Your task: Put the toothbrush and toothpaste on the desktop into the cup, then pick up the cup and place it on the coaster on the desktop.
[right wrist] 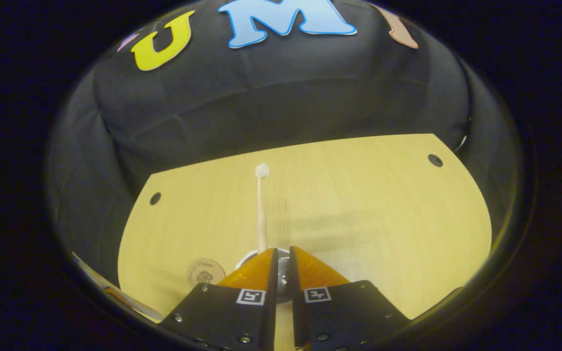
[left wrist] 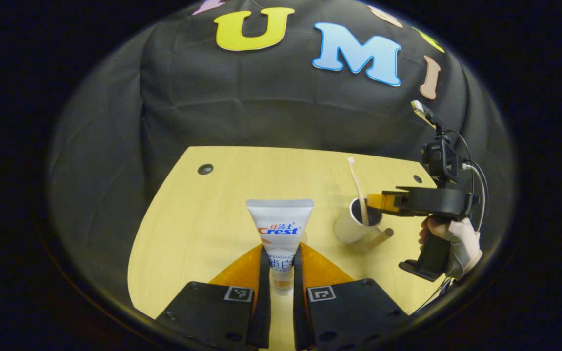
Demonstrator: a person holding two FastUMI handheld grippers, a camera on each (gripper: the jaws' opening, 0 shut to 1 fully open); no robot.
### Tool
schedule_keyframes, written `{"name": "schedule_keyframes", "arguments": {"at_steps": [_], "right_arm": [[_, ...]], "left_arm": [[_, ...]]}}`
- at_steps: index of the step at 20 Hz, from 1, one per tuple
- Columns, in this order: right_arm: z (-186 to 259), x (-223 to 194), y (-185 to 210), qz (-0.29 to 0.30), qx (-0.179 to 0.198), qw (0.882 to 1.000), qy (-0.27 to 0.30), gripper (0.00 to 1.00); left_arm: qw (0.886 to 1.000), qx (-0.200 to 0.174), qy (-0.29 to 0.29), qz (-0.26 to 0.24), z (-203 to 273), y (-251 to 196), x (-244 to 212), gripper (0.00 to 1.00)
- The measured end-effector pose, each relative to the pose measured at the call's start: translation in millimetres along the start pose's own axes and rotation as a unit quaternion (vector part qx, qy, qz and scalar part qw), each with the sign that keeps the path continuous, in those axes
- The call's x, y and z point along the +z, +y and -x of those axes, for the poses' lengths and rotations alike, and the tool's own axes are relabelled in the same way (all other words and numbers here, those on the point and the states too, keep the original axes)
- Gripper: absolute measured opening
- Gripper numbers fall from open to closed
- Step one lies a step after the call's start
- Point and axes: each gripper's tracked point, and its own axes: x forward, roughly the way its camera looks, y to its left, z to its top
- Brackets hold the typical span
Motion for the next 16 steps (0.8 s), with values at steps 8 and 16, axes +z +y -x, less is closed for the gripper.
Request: {"name": "schedule_keyframes", "arguments": {"at_steps": [8,16], "right_arm": [[-1.6,-15.3,5.0,0.091,-0.023,0.995,-0.017,0.12],[-6.1,-28.7,7.5,0.185,-0.036,0.982,-0.019,0.12]], "left_arm": [[0.999,0.021,0.008,0.029,0.8,3.1,4.3,0.27],[0.999,0.032,0.010,0.039,-5.5,3.4,10.9,0.27]]}}
